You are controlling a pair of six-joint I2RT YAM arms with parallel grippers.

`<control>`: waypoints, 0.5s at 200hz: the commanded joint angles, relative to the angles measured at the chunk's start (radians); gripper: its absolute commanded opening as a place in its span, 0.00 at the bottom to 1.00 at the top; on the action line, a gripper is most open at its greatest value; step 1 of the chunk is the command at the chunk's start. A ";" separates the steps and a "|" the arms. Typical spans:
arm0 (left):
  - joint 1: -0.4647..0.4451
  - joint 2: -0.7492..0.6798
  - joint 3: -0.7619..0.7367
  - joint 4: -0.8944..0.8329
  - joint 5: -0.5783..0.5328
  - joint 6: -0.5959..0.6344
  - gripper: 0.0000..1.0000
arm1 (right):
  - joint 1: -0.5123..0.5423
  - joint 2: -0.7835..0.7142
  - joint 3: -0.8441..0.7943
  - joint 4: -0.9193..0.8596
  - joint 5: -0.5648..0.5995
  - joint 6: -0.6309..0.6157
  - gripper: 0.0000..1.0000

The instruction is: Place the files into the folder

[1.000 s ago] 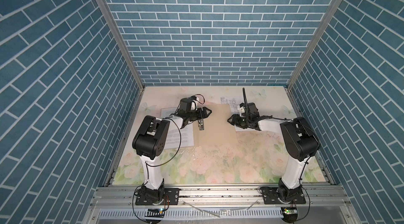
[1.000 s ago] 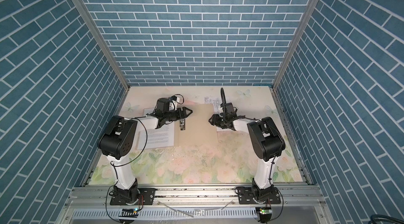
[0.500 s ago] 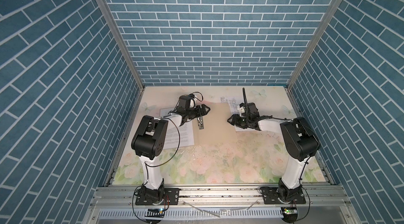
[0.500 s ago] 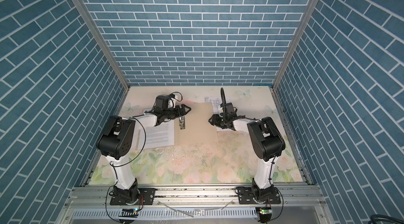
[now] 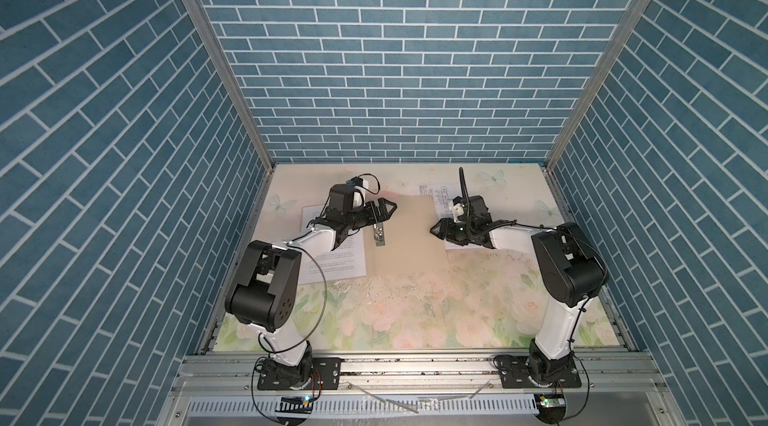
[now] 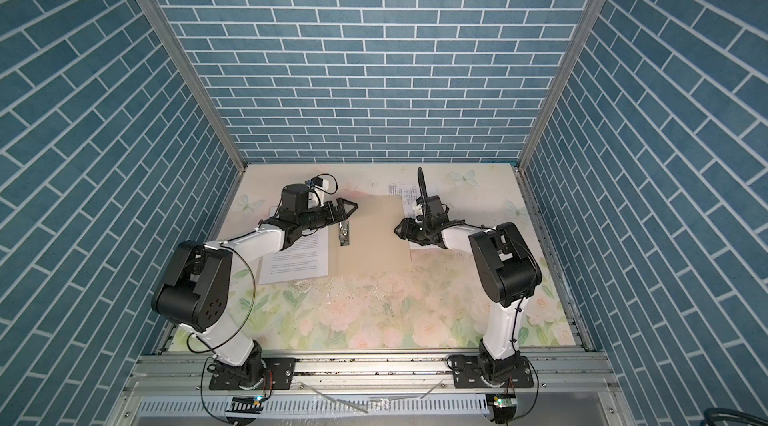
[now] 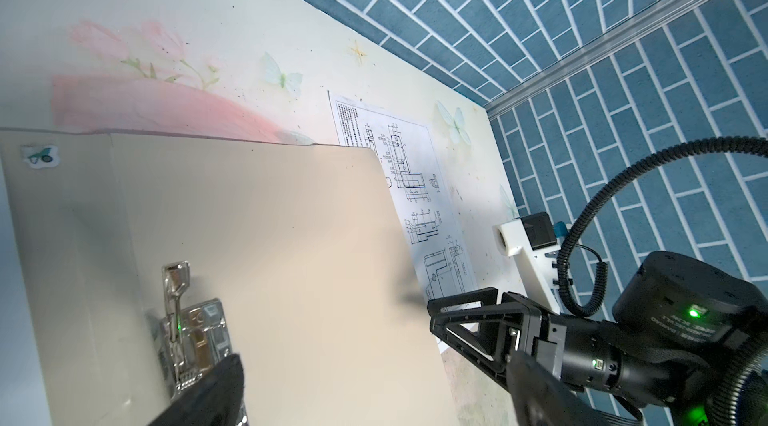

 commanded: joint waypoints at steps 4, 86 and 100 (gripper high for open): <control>0.004 -0.044 -0.036 -0.001 -0.016 0.008 1.00 | 0.021 0.016 0.038 -0.009 -0.029 0.031 0.56; -0.012 -0.163 -0.088 -0.125 -0.144 0.088 1.00 | 0.044 -0.026 0.073 -0.110 0.140 0.012 0.57; -0.031 -0.169 -0.067 -0.162 -0.169 0.116 1.00 | 0.041 -0.027 0.110 -0.171 0.198 -0.024 0.59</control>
